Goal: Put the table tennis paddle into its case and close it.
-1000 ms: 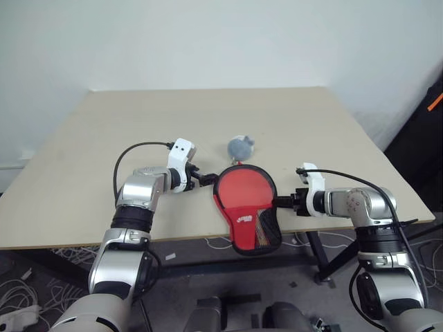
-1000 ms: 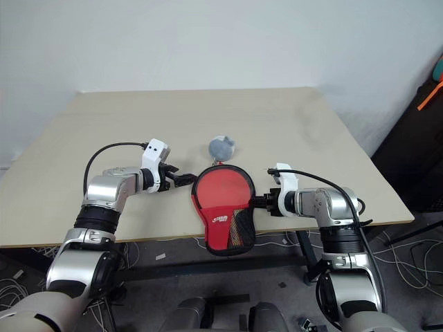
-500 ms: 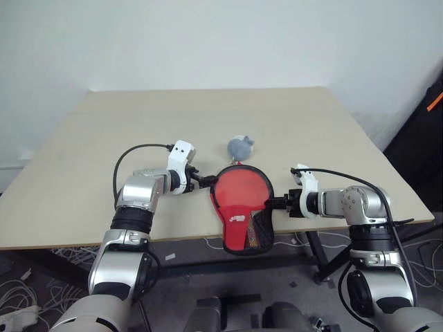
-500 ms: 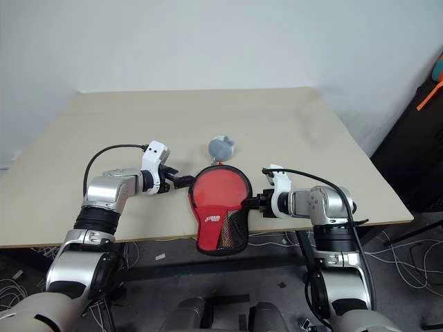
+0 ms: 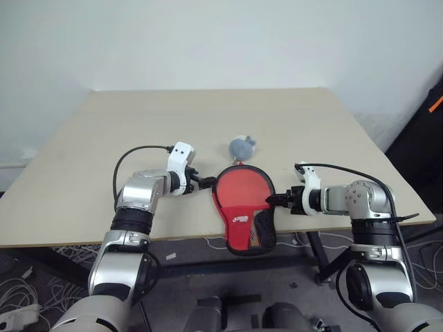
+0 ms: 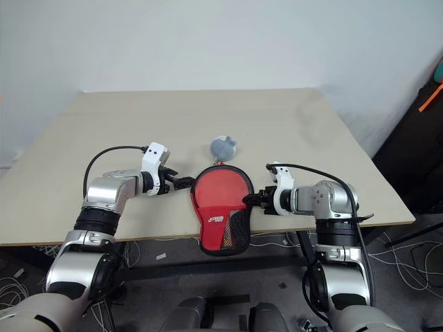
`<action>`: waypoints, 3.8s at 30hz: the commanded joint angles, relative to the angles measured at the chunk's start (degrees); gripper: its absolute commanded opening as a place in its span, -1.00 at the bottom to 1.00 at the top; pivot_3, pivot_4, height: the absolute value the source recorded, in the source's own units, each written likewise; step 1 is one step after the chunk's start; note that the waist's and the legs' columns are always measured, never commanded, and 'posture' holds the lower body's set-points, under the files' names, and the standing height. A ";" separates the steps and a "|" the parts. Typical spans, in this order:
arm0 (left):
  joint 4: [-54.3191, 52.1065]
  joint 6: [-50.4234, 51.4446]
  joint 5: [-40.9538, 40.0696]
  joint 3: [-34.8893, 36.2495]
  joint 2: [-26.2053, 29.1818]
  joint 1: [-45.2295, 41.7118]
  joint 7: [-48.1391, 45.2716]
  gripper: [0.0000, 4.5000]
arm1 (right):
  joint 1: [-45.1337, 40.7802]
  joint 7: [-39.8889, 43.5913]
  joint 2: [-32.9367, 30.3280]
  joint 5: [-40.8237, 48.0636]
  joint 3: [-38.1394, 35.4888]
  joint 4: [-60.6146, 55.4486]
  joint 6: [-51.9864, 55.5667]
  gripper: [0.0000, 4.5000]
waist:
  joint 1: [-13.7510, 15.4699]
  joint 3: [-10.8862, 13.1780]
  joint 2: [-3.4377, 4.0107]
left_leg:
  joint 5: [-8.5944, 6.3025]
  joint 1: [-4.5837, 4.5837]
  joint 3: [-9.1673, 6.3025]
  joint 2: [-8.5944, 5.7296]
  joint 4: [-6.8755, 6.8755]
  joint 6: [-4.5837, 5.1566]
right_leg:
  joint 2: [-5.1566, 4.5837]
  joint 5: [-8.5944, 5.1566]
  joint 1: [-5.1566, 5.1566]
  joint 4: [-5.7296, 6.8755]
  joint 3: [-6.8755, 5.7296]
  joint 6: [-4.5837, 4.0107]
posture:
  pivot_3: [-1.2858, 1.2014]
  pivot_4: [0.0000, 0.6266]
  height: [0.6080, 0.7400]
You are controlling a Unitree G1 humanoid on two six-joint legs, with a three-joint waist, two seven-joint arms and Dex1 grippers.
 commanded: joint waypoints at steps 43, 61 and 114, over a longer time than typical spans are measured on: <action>0.33 -1.50 -1.12 0.60 0.74 -2.17 1.31 1.00 | 6.29 2.92 1.39 7.03 6.79 -13.85 8.78 -0.99 | -0.04 -0.01 -0.01 | -0.11 0.00 0.04 0.10 0.12 -0.12 | -0.02 0.13 -0.07 -0.01 0.05 -0.01 | 0.03 -1.00 0.73; 0.02 -1.43 -1.67 0.14 0.84 -1.82 1.39 1.00 | 2.76 2.02 -2.08 4.95 7.59 -10.68 -0.53 -0.99 | 0.15 0.00 -0.01 | -0.09 -0.01 0.01 0.12 0.25 -0.09 | -0.08 0.32 -0.06 -0.02 0.05 0.07 | 0.03 -1.00 0.73; -16.05 0.88 -5.04 -9.42 -0.43 6.78 -4.59 1.00 | -6.75 -1.66 2.32 2.94 1.88 0.55 -34.74 0.09 | 0.09 0.03 0.05 | -0.08 -0.16 0.02 0.14 0.16 -0.08 | -0.04 0.46 -0.23 -0.12 0.26 -0.12 | 0.03 -1.00 0.73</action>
